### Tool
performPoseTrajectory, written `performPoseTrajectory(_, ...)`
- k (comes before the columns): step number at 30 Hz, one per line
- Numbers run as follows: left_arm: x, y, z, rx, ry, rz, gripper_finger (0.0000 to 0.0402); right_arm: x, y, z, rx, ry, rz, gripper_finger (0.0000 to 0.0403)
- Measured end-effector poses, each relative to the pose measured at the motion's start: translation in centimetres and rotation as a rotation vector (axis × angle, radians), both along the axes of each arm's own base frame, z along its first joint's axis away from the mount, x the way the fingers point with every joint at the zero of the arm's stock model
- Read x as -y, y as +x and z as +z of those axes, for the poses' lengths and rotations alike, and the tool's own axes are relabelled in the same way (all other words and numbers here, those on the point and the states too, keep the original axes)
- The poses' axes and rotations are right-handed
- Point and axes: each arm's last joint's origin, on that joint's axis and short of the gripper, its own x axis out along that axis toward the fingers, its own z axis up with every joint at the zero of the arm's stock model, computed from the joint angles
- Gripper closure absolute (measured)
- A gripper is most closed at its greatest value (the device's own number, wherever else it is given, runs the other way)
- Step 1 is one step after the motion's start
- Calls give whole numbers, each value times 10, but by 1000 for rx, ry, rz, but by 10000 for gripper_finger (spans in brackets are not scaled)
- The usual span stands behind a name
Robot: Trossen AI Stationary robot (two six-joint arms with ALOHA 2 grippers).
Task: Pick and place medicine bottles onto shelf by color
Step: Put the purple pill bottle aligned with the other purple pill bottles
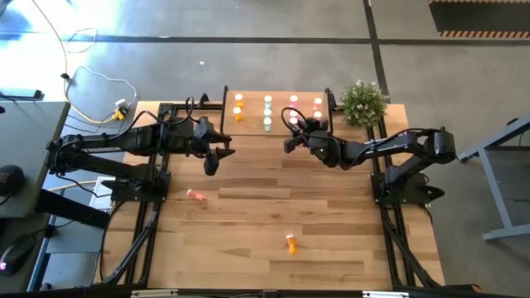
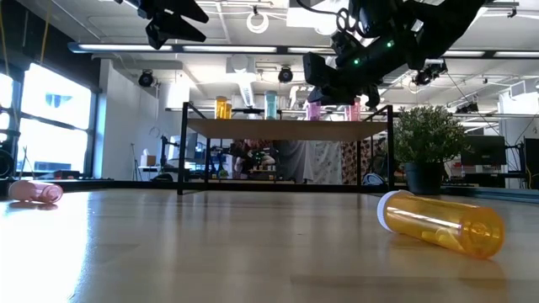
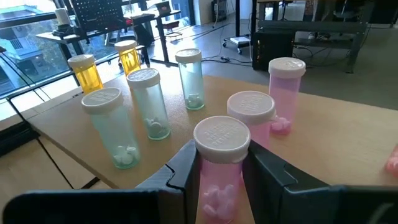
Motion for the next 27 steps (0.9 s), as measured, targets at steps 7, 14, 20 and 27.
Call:
performPoseTrajectory(7, 0, 0, 0, 1, -1, 0, 190, 0, 0, 0, 1, 3, -1, 296)
performPoseTrajectory(14, 0, 0, 0, 2, -2, 1, 190, 0, 0, -1, 9, 12, -18, 262)
performPoseTrajectory(20, 0, 0, 0, 2, -1, 0, 190, -7, 1, 0, 15, 13, 0, 257)
performPoseTrajectory(27, 0, 0, 0, 2, -1, 0, 190, -12, 1, 0, 14, 0, -26, 256)
